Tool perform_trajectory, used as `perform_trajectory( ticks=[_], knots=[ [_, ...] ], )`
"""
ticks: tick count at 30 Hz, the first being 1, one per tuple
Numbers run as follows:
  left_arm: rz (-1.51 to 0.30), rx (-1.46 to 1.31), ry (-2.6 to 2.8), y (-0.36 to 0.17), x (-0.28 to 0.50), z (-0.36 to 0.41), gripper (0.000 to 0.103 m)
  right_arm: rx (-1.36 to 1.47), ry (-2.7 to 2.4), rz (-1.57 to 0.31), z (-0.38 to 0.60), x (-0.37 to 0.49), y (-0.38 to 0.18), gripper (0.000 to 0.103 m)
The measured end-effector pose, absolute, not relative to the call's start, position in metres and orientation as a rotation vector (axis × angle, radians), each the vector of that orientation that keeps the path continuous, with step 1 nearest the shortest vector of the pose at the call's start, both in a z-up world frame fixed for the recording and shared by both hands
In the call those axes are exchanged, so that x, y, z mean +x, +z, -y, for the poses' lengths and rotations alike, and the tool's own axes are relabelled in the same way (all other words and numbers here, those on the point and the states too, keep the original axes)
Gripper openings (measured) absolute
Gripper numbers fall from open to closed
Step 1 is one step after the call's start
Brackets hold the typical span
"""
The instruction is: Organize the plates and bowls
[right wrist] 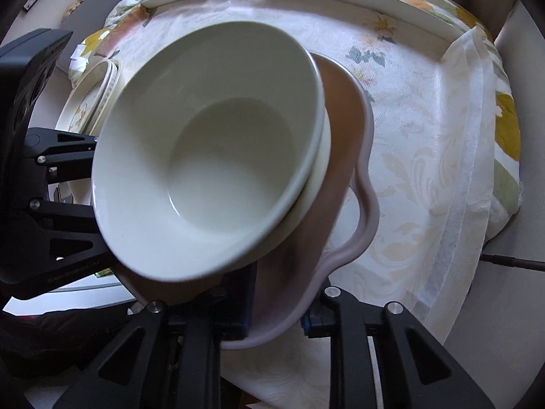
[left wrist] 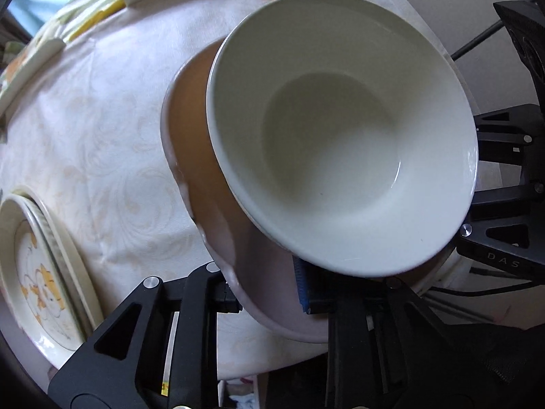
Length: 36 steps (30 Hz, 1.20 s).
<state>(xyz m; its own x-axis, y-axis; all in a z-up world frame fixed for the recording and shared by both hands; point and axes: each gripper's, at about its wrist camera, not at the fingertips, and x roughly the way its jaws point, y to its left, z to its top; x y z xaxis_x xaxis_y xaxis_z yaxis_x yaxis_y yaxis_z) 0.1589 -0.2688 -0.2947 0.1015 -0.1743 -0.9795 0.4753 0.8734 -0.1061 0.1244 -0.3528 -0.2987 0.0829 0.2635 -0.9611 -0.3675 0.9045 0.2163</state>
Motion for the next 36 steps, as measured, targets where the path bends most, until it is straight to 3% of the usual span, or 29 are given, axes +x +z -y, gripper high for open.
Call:
perform_trajectory(
  ticks=[11, 22, 36],
  knots=[
    [-1.271, 0.276, -0.43, -0.248, 0.152, 0.249, 0.019, -0.143, 0.487, -1.316, 0.35, 0.12, -0.263, 0.019],
    [-1.174, 0.279, -0.376, -0.194, 0.136, 0.161, 0.019, -0.218, 0.513, -1.214, 0.262, 0.124, -0.21, 0.02],
    [-1.233, 0.329, -0.364, -0.215, 0.144, 0.02, 0.019, -0.151, 0.523, -1.26, 0.116, 0.124, -0.227, 0.02]
  ],
)
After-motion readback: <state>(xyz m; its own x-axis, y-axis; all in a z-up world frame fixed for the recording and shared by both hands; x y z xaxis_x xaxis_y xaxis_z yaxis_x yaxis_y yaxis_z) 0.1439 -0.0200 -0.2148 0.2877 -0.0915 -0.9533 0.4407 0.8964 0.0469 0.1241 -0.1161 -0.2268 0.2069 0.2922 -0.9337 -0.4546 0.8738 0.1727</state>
